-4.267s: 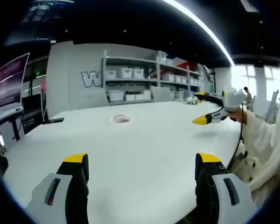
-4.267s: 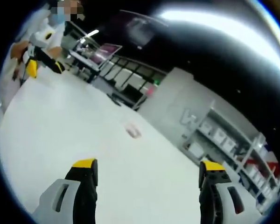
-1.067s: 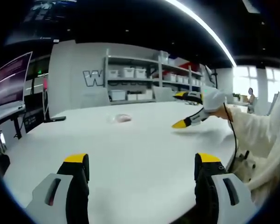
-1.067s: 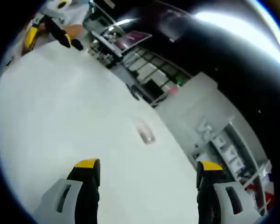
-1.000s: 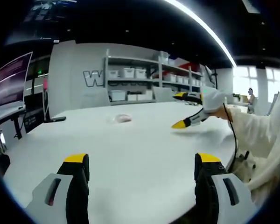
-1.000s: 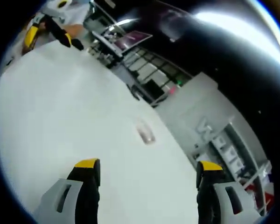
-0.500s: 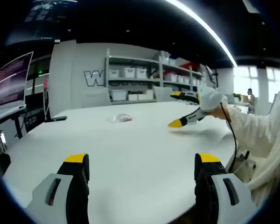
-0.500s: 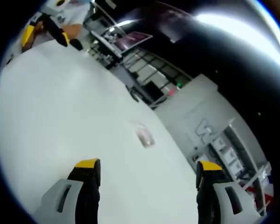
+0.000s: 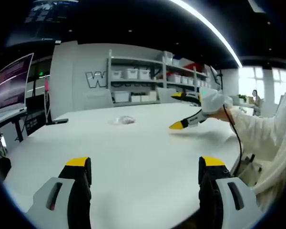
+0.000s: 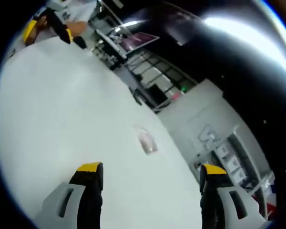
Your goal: Open the resealable bag by pulling the two sides of the seal apart until the entire bag opening is separated and visibly accessible.
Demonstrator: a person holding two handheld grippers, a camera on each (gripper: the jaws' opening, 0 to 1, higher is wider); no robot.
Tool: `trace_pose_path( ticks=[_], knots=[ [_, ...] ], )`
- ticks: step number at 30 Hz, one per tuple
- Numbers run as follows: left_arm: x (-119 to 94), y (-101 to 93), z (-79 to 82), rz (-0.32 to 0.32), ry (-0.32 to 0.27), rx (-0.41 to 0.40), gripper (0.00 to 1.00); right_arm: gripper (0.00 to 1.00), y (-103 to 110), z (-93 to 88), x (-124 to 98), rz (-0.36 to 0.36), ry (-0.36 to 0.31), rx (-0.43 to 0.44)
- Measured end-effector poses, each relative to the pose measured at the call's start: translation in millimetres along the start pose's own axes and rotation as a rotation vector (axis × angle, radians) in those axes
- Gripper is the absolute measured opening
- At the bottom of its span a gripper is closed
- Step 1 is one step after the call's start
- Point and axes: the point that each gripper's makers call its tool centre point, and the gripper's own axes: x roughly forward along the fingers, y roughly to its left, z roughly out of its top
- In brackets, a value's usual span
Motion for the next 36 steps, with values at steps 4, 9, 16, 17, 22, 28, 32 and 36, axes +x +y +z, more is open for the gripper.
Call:
trace_pose_path(
  ticks=[4,9,16,17,22,28,32,36],
  knots=[
    [0.1,-0.3,1.0,0.001,-0.001,0.002,0.92,0.83,0.3,1.1,1.5,-0.001,-0.001,-0.006],
    [1.1,-1.0,0.8,-0.001,0.003,0.005,0.92,0.83,0.2,-1.4,2.9,-0.002,0.004,-0.008],
    [2.3,-2.3,3.6,-0.006,-0.001,0.008,0.92,0.82,1.0,-3.3,5.1,-0.002,0.008,-0.006],
    [2.5,-2.3,3.9,-0.006,-0.001,0.007,0.92,0.82,0.8,-3.1,5.8,-0.003,0.009,-0.006],
    [2.7,-2.9,4.6,-0.009,-0.002,0.008,0.92,0.82,0.2,-1.9,9.1,-0.006,0.008,-0.005],
    [1.5,-1.3,4.5,-0.006,-0.005,0.002,0.92,0.81,1.5,1.5,12.9,-0.002,0.005,-0.018],
    [0.4,-0.2,4.0,-0.003,-0.006,0.000,0.92,0.81,1.7,2.8,14.9,-0.002,0.005,-0.026],
    [-0.5,1.0,4.1,0.000,-0.009,-0.004,0.92,0.80,3.3,4.0,17.3,0.002,0.004,-0.034]
  ],
)
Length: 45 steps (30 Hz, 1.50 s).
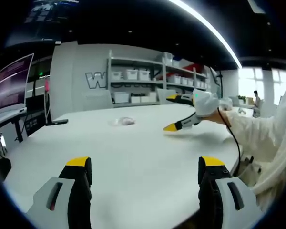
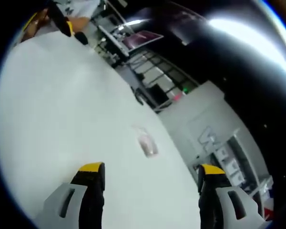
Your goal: Open the resealable bag by pulling the two sides of the seal apart until the entire bag opening is separated and visibly accessible.
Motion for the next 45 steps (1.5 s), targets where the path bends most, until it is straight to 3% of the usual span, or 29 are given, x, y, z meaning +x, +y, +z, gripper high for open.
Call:
trace_pose_path(
  ticks=[18,45],
  knots=[
    [-1.3,0.8,-0.5,0.002,-0.004,-0.005,0.92,0.78,-2.2,1.6,8.3,-0.012,0.006,-0.043],
    [-2.3,5.0,-4.2,0.006,-0.005,-0.020,0.92,0.75,4.1,13.4,45.5,-0.002,0.003,-0.119]
  ],
)
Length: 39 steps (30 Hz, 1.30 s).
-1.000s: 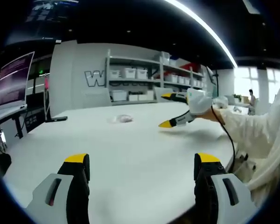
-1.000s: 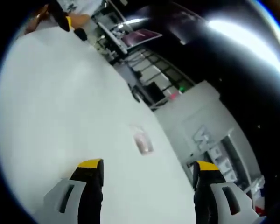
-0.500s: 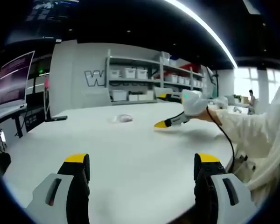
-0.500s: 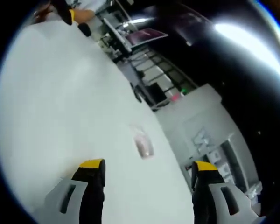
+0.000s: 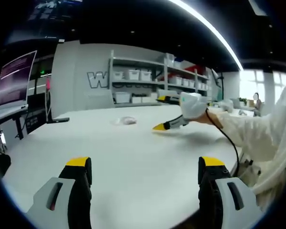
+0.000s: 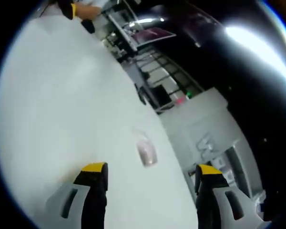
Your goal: Open the resealable bag by pulling the two sides of the seal apart until the entire bag opening is separated and visibly accessible.
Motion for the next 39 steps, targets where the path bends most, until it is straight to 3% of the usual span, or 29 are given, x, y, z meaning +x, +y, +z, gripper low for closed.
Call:
trace_pose_path(
  ticks=[20,39],
  knots=[
    [1.8,2.7,-2.3,-0.002,0.001,-0.010,0.92,0.74,0.2,12.5,23.5,0.013,-0.003,-0.077],
    [1.6,3.9,-2.9,-0.001,0.000,-0.017,0.92,0.72,-2.9,14.5,36.0,0.014,0.001,-0.084]
  ],
)
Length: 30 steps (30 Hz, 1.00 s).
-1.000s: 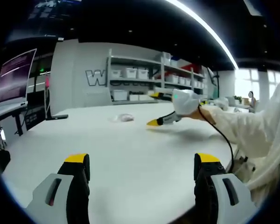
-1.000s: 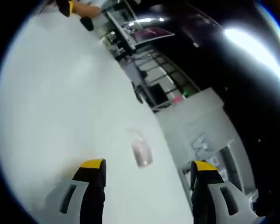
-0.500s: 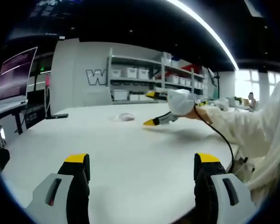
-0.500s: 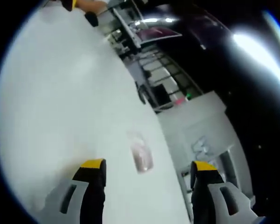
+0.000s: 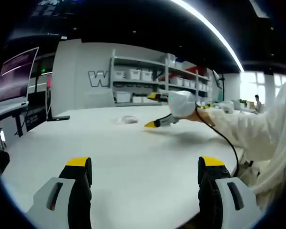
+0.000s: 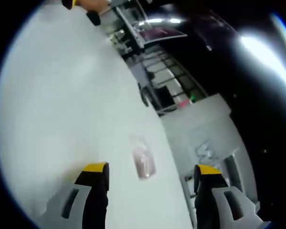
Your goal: Open the resealable bag by pulling the two sides of the seal apart until the entire bag opening is separated and visibly accessible.
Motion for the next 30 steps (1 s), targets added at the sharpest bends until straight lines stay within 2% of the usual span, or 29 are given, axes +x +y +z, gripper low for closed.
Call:
trace_pose_path(
  ticks=[10,22,30],
  knots=[
    [-0.7,4.8,-0.8,0.003,-0.001,-0.006,0.91,0.72,0.0,-2.7,11.1,0.005,0.013,0.019],
    [-0.6,10.2,-4.2,0.003,0.001,-0.015,0.91,0.71,1.3,3.9,25.4,0.014,0.015,-0.018],
    [-1.7,13.6,-5.4,0.009,-0.002,-0.021,0.91,0.70,3.4,1.7,36.6,0.022,0.026,-0.018]
  ],
)
